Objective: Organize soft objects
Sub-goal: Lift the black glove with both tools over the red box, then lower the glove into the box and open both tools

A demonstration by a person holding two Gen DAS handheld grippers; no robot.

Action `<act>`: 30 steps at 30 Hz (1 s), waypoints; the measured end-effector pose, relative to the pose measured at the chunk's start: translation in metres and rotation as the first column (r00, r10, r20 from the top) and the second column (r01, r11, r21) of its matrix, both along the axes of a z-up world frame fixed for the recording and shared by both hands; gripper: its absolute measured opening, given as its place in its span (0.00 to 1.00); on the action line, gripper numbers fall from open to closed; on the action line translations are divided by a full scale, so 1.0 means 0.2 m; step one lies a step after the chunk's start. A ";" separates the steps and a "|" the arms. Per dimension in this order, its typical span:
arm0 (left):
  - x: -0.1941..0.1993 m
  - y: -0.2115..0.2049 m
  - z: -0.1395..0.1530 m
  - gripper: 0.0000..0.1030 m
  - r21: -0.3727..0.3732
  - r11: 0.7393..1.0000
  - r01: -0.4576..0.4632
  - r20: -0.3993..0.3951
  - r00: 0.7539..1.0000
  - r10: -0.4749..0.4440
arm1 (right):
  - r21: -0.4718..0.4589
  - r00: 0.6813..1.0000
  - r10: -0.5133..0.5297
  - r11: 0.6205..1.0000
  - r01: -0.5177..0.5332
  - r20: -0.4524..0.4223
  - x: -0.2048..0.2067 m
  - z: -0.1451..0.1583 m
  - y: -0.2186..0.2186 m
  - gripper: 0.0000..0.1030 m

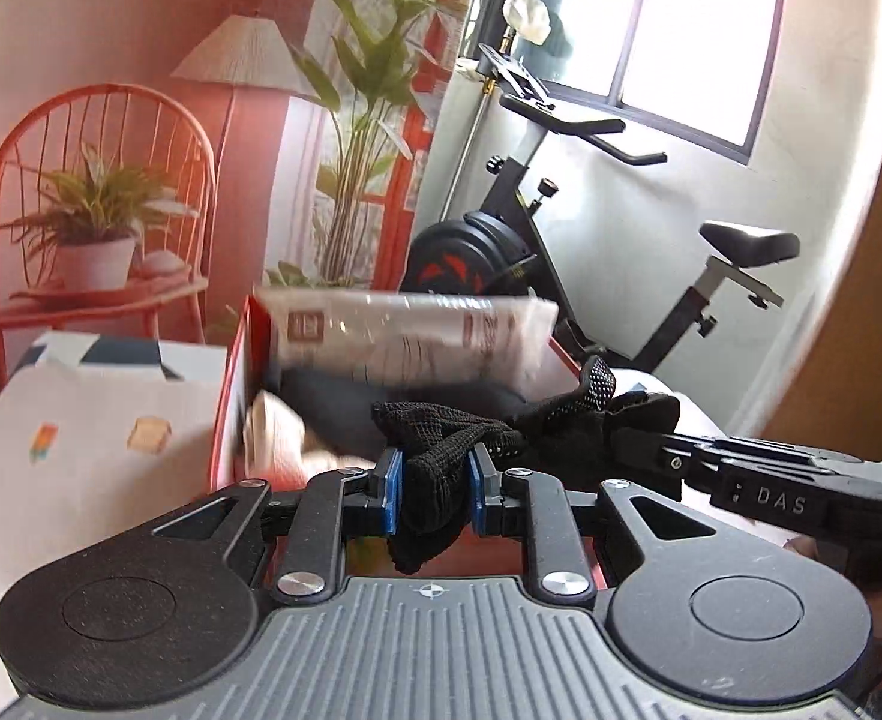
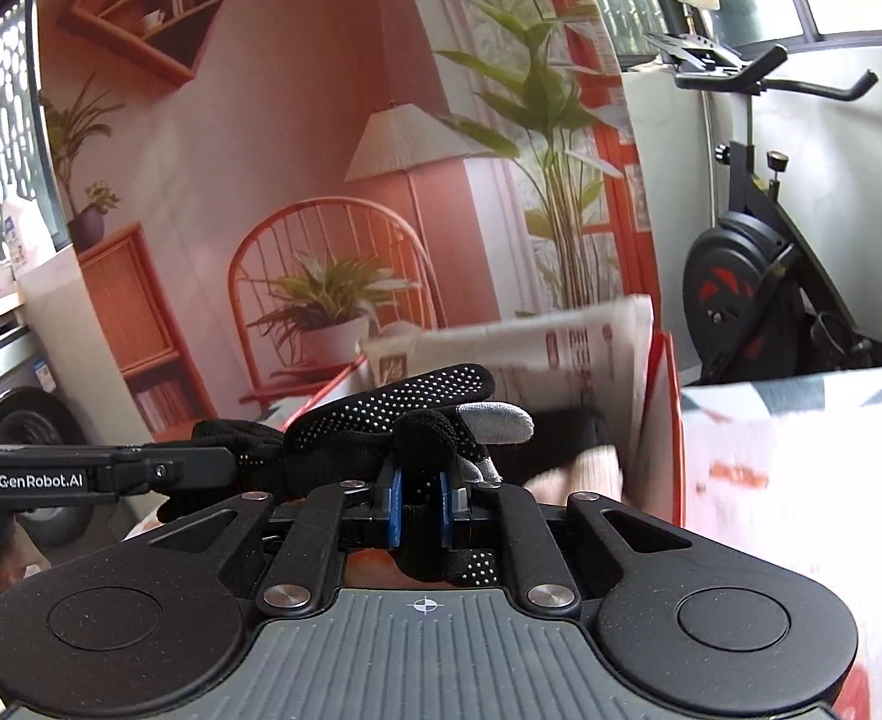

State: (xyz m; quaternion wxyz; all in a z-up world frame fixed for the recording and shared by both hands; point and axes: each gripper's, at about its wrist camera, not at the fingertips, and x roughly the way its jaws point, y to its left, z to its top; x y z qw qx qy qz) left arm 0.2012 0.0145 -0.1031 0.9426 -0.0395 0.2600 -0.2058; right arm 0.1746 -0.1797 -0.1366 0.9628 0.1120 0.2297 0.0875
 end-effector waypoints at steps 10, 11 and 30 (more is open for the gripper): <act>0.44 -0.08 -0.05 0.22 0.097 0.995 -0.011 -0.224 0.974 0.033 | -0.006 0.979 -0.075 0.997 0.075 -0.191 0.42 -0.07 -0.03 0.10; 0.47 -0.09 -0.07 0.22 0.114 0.993 -0.004 -0.240 0.970 0.031 | -0.006 0.972 -0.088 0.996 0.089 -0.217 0.45 -0.10 -0.03 0.10; 0.68 -0.19 -0.27 0.25 0.257 0.965 0.047 -0.350 0.935 0.048 | 0.004 0.879 -0.151 0.985 0.171 -0.452 0.65 -0.33 -0.08 0.12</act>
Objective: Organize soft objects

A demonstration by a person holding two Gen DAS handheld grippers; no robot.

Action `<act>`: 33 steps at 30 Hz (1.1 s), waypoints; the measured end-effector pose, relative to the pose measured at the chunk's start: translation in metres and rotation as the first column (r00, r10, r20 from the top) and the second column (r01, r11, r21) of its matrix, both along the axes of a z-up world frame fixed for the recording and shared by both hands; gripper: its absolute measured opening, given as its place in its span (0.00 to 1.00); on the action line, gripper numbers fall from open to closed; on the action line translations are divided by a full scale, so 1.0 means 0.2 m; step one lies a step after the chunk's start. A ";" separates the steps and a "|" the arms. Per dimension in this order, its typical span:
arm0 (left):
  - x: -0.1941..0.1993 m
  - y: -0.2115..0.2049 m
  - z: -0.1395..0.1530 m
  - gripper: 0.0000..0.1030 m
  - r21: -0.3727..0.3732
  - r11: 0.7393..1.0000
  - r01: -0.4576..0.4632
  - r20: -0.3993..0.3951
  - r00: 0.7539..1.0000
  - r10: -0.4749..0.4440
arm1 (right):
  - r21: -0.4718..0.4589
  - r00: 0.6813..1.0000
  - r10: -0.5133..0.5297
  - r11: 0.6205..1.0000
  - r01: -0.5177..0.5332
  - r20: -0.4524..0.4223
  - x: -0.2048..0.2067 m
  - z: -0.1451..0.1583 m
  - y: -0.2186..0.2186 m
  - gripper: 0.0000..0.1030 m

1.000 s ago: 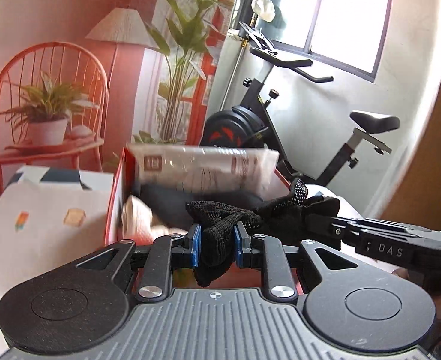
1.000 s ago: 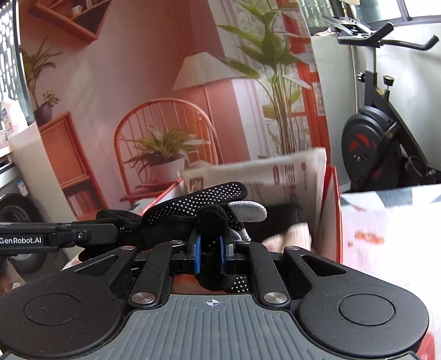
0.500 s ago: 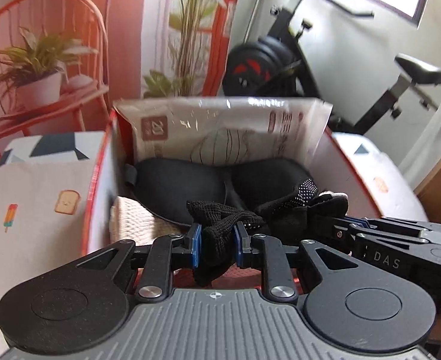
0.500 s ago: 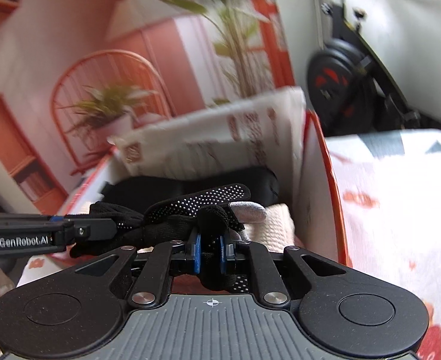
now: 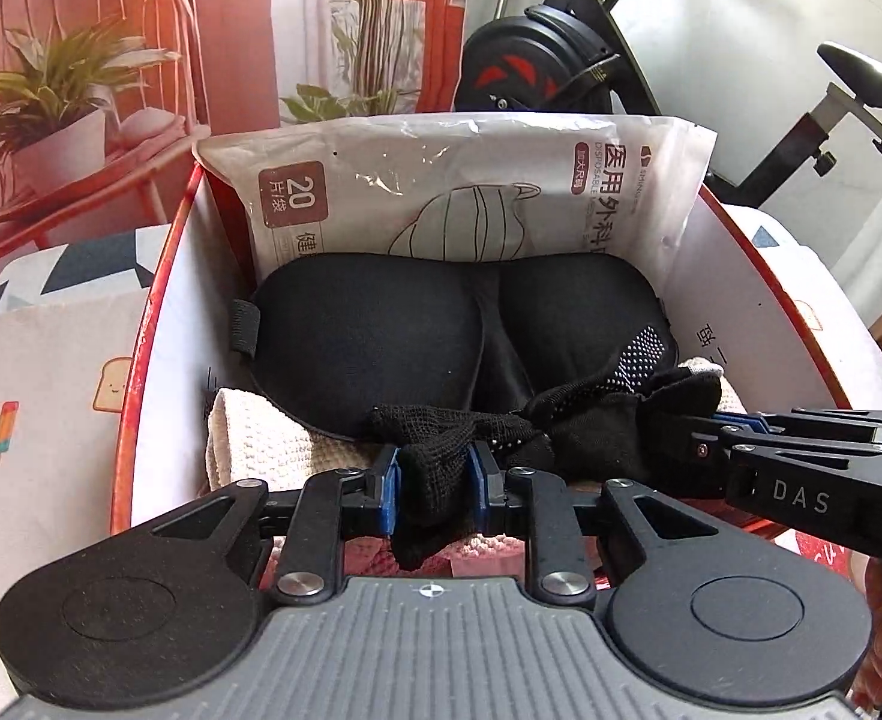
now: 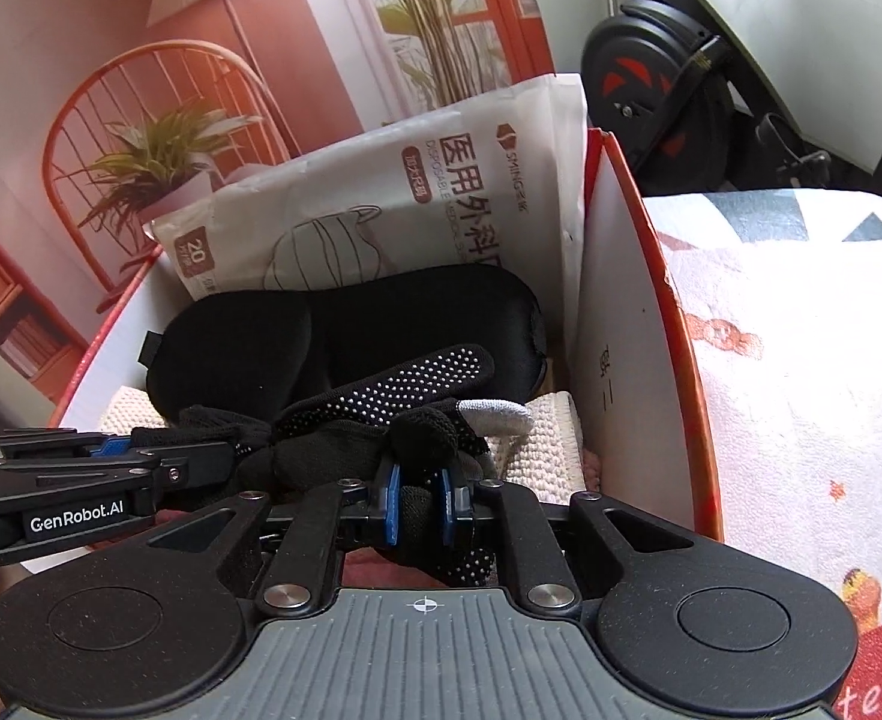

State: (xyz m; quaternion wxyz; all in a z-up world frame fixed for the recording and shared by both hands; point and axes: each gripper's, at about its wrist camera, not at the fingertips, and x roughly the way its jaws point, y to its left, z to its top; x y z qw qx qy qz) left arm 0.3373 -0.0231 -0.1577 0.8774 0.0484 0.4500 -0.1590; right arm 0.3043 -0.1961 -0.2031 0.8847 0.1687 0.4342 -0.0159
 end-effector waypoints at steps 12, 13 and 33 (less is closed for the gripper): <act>-0.24 0.06 0.21 0.95 -0.037 0.999 -0.004 0.201 0.980 0.011 | -0.060 0.993 0.046 0.997 -0.040 0.107 -0.15 0.18 -0.02 0.58; -0.27 0.07 0.23 0.96 -0.051 0.999 -0.011 0.219 0.975 0.022 | -0.076 0.990 0.055 0.996 -0.046 0.126 -0.17 0.20 -0.01 0.66; -0.74 0.14 0.61 1.00 -0.073 0.990 -0.119 0.382 0.914 0.138 | -0.129 0.949 -0.008 0.990 0.052 0.317 -0.64 0.63 0.01 1.00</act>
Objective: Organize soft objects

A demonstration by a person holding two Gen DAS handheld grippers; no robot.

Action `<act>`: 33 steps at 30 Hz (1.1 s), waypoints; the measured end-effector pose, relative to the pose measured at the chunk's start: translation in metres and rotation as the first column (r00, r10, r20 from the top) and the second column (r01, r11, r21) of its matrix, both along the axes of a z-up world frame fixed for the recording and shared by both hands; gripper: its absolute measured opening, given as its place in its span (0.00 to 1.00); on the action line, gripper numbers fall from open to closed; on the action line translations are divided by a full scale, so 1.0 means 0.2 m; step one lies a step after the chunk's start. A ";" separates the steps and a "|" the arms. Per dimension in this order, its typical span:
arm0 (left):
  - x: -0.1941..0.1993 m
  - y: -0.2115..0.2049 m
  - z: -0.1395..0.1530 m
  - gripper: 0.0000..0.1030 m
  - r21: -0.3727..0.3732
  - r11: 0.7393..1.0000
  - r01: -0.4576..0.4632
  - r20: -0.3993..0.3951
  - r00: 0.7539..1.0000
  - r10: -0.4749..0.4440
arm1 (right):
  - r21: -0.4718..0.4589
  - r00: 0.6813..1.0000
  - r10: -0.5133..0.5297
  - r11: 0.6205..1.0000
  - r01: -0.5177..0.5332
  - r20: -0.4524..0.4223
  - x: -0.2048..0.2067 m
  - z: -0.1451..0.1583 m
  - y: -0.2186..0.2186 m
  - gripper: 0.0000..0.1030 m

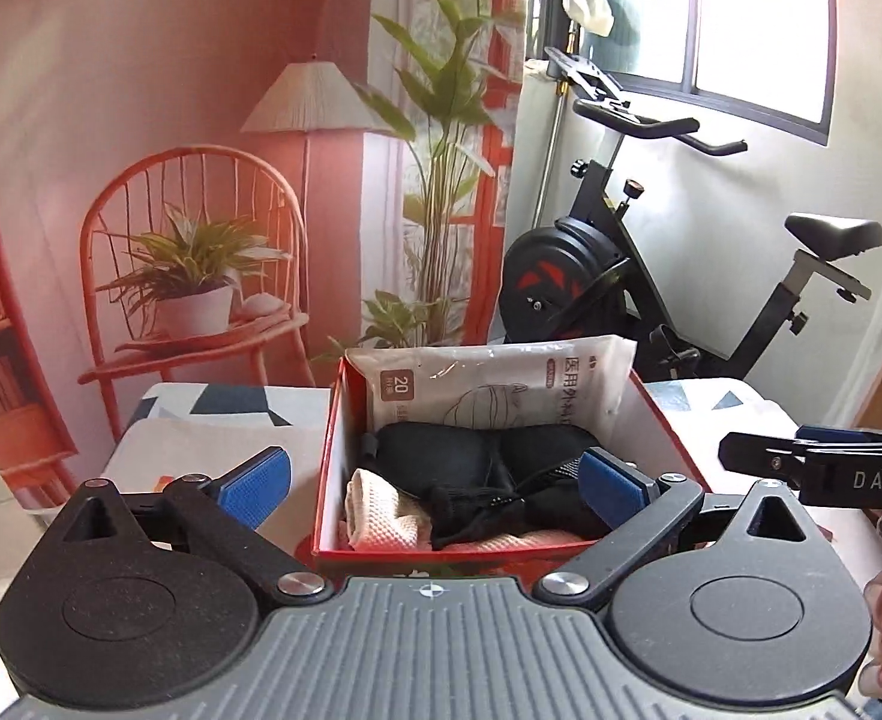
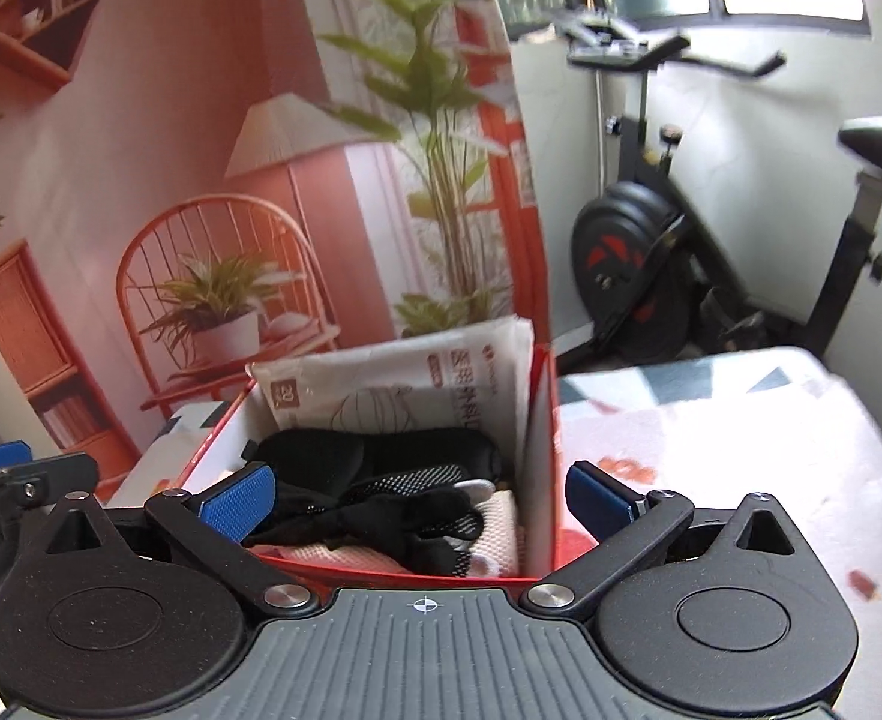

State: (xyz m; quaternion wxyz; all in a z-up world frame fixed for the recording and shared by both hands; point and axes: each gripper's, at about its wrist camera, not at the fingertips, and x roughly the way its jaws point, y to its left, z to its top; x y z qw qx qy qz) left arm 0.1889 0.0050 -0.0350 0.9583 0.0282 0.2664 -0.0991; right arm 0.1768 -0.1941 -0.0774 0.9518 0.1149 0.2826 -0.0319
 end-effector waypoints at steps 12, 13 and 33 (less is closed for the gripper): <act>-0.29 0.03 0.20 1.00 0.018 0.997 -0.074 0.092 0.993 0.072 | -0.082 0.997 -0.022 0.996 0.029 0.076 -0.42 0.34 0.11 1.00; -0.31 0.04 0.21 1.00 0.014 0.997 -0.075 0.099 0.992 0.073 | -0.089 0.996 -0.025 0.995 0.033 0.086 -0.45 0.37 0.11 1.00; -0.57 0.05 0.47 1.00 0.008 0.994 -0.109 0.236 0.966 0.105 | -0.157 0.979 -0.051 0.984 0.083 0.196 -0.72 0.64 0.16 1.00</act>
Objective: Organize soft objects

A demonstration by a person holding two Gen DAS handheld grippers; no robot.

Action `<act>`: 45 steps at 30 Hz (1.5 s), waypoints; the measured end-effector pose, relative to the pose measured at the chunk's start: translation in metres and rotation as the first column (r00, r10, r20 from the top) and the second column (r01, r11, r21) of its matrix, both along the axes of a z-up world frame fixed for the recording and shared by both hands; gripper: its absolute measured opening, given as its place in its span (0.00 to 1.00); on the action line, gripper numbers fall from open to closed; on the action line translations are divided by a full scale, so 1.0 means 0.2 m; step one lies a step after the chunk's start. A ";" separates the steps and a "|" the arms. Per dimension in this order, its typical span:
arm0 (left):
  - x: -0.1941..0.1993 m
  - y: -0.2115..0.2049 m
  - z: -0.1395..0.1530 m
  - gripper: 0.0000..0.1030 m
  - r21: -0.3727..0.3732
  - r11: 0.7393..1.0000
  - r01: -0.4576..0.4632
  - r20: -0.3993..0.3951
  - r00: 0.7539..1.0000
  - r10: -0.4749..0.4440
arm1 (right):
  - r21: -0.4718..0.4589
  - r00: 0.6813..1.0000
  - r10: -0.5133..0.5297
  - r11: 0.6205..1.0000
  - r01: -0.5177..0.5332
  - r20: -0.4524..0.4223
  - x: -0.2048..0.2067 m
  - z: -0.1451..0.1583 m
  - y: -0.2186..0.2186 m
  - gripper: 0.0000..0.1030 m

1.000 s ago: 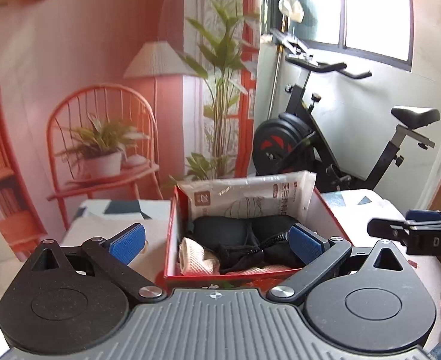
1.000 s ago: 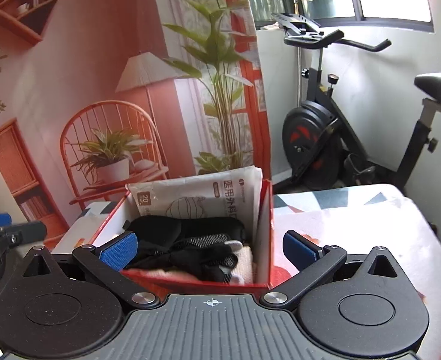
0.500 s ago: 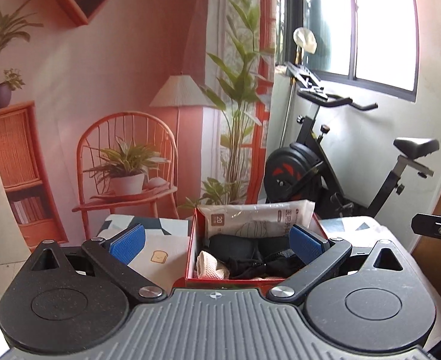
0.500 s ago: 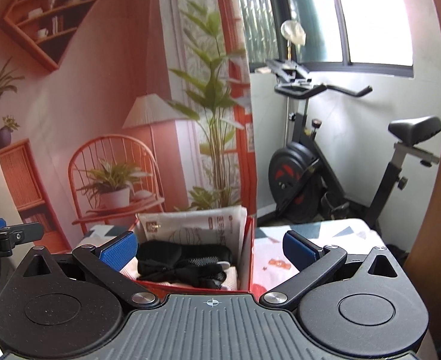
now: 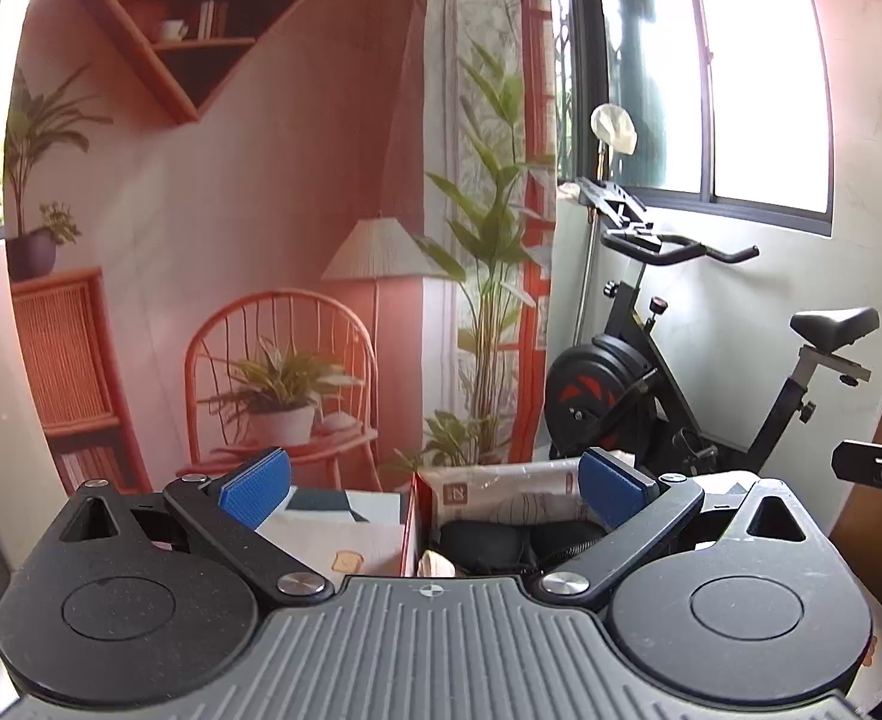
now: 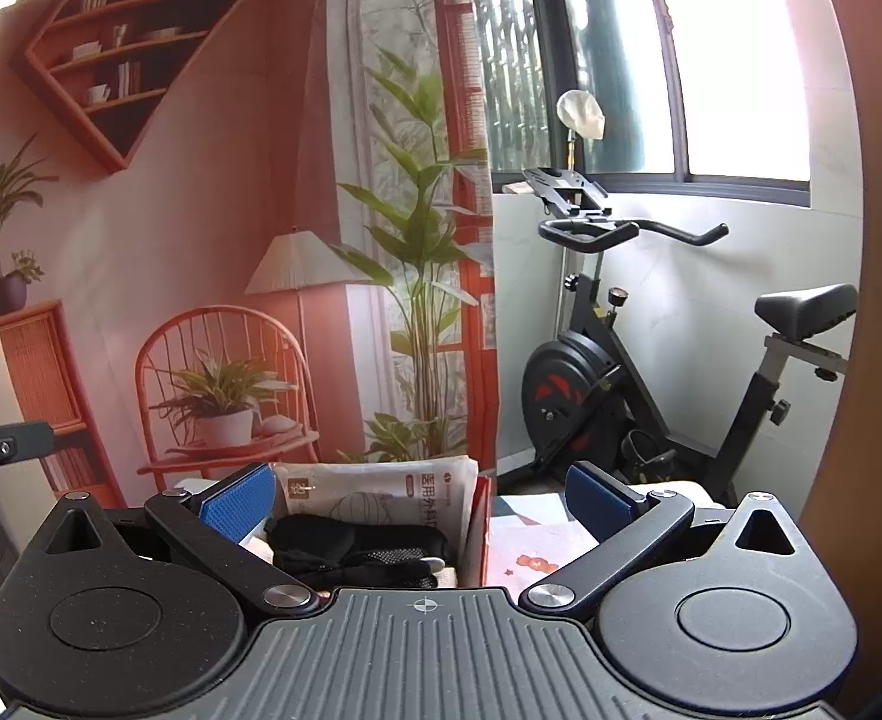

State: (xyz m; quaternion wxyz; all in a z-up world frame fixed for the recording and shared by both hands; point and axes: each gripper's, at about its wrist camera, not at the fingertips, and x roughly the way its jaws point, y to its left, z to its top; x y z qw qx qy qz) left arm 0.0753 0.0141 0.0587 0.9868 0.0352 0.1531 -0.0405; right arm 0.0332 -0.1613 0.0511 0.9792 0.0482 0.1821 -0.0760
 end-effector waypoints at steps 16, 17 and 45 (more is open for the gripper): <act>-0.05 -0.02 0.01 1.00 0.013 1.000 0.020 0.020 1.000 -0.021 | -0.009 0.999 -0.022 1.000 0.022 0.027 -0.05 0.03 0.01 1.00; -0.05 -0.01 0.01 1.00 0.014 1.000 0.021 0.018 1.000 -0.021 | -0.008 0.999 -0.022 1.000 0.022 0.028 -0.05 0.03 0.01 1.00; -0.06 -0.01 0.01 1.00 0.012 1.000 0.018 -0.009 1.000 -0.018 | -0.012 0.999 -0.022 1.000 0.023 0.024 -0.07 0.03 -0.01 1.00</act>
